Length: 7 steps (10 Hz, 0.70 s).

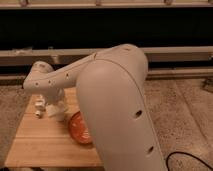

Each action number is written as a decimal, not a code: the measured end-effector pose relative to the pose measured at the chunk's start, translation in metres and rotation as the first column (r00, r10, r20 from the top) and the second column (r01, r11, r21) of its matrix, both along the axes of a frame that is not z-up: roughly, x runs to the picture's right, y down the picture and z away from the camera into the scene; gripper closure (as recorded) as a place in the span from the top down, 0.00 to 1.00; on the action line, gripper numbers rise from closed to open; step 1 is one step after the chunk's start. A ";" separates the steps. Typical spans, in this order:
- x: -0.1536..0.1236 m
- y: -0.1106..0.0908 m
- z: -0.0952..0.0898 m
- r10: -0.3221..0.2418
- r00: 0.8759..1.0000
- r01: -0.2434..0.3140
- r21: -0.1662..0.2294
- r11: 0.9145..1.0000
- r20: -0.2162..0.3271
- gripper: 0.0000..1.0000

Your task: Place the white sponge in the ceramic cup

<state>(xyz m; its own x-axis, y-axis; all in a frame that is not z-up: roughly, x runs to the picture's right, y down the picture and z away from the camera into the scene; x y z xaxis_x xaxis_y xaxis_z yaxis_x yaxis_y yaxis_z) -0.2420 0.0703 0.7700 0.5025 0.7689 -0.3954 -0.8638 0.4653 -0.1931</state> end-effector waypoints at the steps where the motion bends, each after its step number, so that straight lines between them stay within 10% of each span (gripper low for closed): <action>1: 0.000 0.000 0.000 0.000 1.000 0.000 0.000 1.000 0.000 0.53; 7: 0.004 -0.001 0.002 0.007 1.000 -0.007 0.005 1.000 -0.005 0.82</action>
<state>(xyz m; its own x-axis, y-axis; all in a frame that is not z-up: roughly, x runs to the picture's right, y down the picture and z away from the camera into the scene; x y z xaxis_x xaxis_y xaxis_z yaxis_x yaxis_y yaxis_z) -0.2375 0.0690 0.7719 0.4951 0.7742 -0.3943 -0.8681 0.4602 -0.1864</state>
